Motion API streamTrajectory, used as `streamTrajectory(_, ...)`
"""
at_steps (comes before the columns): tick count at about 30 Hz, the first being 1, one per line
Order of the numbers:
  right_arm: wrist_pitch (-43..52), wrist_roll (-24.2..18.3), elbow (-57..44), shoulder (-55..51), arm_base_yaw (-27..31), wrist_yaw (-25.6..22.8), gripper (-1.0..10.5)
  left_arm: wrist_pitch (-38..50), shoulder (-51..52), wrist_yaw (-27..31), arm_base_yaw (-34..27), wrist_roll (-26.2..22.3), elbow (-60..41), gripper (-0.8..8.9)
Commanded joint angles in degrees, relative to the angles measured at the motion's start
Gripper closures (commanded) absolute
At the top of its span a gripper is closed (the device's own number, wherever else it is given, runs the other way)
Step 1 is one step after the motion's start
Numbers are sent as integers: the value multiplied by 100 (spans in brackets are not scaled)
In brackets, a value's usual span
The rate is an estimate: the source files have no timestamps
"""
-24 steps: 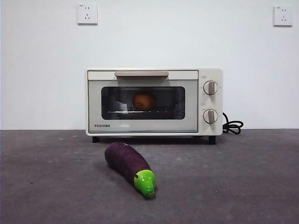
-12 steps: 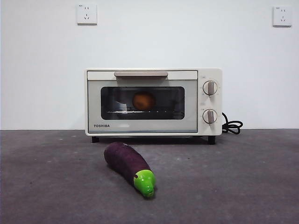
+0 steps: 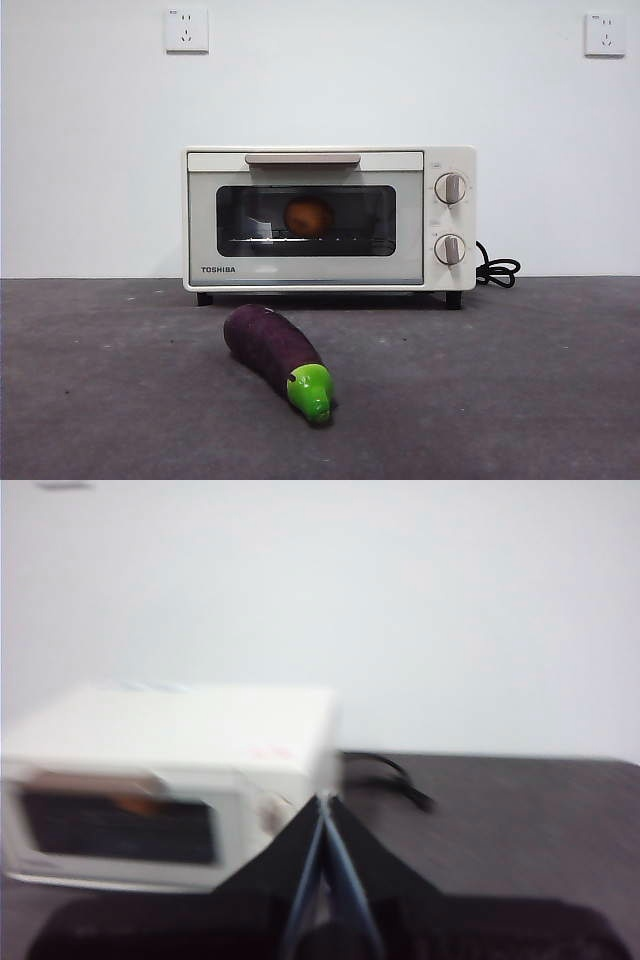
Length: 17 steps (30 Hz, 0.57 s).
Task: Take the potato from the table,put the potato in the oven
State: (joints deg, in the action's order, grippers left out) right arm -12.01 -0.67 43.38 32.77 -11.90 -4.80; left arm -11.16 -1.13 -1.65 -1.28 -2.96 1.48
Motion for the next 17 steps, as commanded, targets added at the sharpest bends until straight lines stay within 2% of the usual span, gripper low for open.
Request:
streamTrajectory(1, 313, -107, -1086, -688, 603, 280, 945, 50, -2, 15, 15, -2, -63, 818)
streamTrajectory(4, 492, -9, -1952, -1360, 1189, 356, 945, 52, -2, 15, 15, -2, -63, 818)
streamTrajectory(7, 662, 195, -2658, -1832, 1491, 376, 945, 50, -2, 15, 15, -2, -63, 818)
streamTrajectory(17, 769, 216, -3989, -2789, 1534, 654, 945, 50, -2, 15, 15, -2, -63, 818)
